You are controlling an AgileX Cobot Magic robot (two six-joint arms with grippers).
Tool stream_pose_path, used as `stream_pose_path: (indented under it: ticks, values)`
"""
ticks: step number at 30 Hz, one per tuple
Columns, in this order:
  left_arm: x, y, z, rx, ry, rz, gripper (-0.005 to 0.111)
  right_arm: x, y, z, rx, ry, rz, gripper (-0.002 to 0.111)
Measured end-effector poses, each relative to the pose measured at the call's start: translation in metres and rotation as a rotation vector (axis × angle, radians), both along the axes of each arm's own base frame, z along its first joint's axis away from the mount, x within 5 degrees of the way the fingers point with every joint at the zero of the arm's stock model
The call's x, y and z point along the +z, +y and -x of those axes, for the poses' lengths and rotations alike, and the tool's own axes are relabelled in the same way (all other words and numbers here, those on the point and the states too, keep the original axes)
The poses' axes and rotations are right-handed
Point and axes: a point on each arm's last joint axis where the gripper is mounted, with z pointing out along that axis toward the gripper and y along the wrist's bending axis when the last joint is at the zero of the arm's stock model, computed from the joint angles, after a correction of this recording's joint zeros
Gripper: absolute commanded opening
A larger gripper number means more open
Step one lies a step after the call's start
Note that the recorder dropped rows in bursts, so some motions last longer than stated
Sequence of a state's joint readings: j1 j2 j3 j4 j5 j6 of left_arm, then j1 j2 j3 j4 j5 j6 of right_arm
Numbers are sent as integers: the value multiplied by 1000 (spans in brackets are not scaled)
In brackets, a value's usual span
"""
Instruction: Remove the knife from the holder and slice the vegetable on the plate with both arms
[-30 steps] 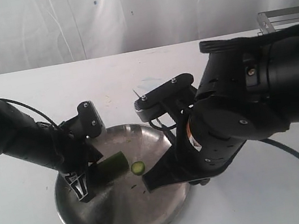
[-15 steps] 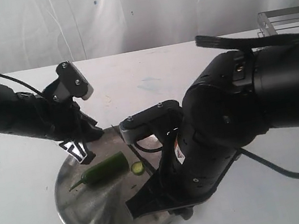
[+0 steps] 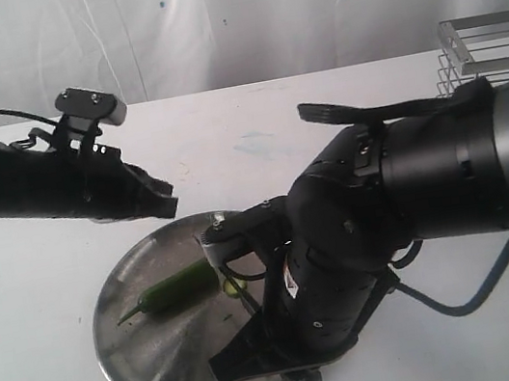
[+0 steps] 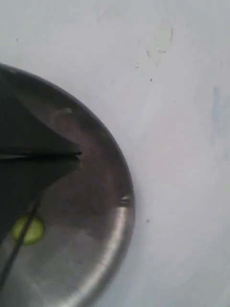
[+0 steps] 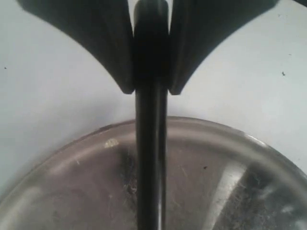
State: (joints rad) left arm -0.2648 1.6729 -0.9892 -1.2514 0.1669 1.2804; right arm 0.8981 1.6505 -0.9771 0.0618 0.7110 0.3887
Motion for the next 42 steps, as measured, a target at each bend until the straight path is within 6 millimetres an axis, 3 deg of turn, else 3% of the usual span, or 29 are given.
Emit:
stream_pose_path:
  ticks: [8,19,28,42]
  values:
    - [6,-2,-4,135,50,190,1,-1,7,-4,-36,-30,-66,0]
    - [10,-12,2,-11,31,220,1,-7,8,-2,-64,22,-63,0]
    - [-25,-13,-6,4,119,185,1,-7,9,-3,-66,17,-72,0]
    - [-33,-13,-6,-28,130,141,1,-4,13,-7,-61,-32,-123,0]
